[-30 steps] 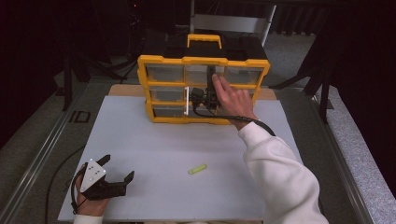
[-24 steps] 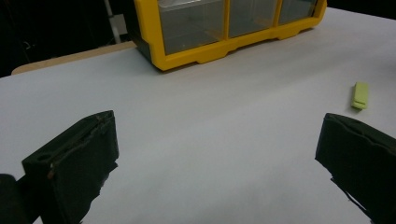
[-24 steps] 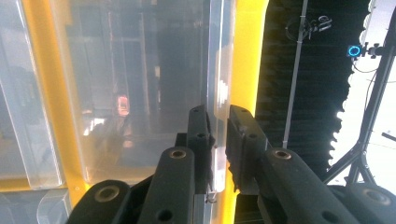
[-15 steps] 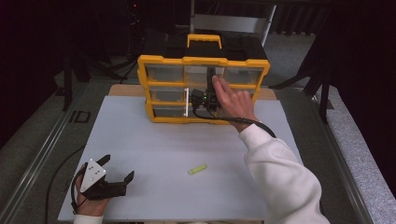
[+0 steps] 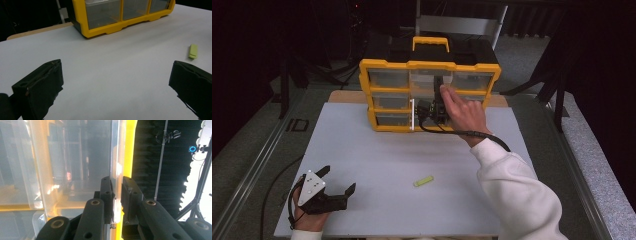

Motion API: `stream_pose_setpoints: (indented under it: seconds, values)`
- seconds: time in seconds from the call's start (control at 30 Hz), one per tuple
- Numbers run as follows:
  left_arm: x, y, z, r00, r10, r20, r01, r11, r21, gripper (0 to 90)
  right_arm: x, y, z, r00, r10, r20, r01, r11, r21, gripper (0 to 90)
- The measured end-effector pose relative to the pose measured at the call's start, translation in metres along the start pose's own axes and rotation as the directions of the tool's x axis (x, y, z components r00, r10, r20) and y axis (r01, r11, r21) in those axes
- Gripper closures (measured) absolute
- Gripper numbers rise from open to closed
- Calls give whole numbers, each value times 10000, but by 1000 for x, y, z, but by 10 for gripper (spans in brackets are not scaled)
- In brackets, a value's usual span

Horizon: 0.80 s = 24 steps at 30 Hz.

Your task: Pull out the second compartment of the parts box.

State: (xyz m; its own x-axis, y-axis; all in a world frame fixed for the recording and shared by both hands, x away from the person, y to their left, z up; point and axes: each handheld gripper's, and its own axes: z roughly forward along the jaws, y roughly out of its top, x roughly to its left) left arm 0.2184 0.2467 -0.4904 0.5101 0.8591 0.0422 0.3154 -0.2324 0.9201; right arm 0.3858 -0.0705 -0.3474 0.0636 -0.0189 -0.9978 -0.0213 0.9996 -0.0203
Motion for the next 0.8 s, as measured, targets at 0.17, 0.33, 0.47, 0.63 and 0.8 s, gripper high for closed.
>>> stream_pose_setpoints:
  seconds: [0.17,0.33,0.47,0.63,0.8]
  values:
    - [0,0,0,10000,2,-7,-2,10000,-3,1,-1,0,-6,9999,-112,-88,112,9999,-11,794]
    - [0,0,0,10000,41,-6,-41,10000,5,1,-2,0,-13,9999,-111,-77,110,9999,-108,794]
    - [0,0,0,10000,17,-13,-17,10000,-11,1,-3,-1,-19,9998,-139,-118,138,9998,-133,794]
    - [0,0,0,10000,-6,-9,6,10000,-16,1,-4,-2,-26,9997,-146,-178,142,9997,-179,793]
    - [0,0,0,10000,17,-17,-17,10000,-9,1,-4,-4,-32,9997,-185,-154,181,9993,-314,793]
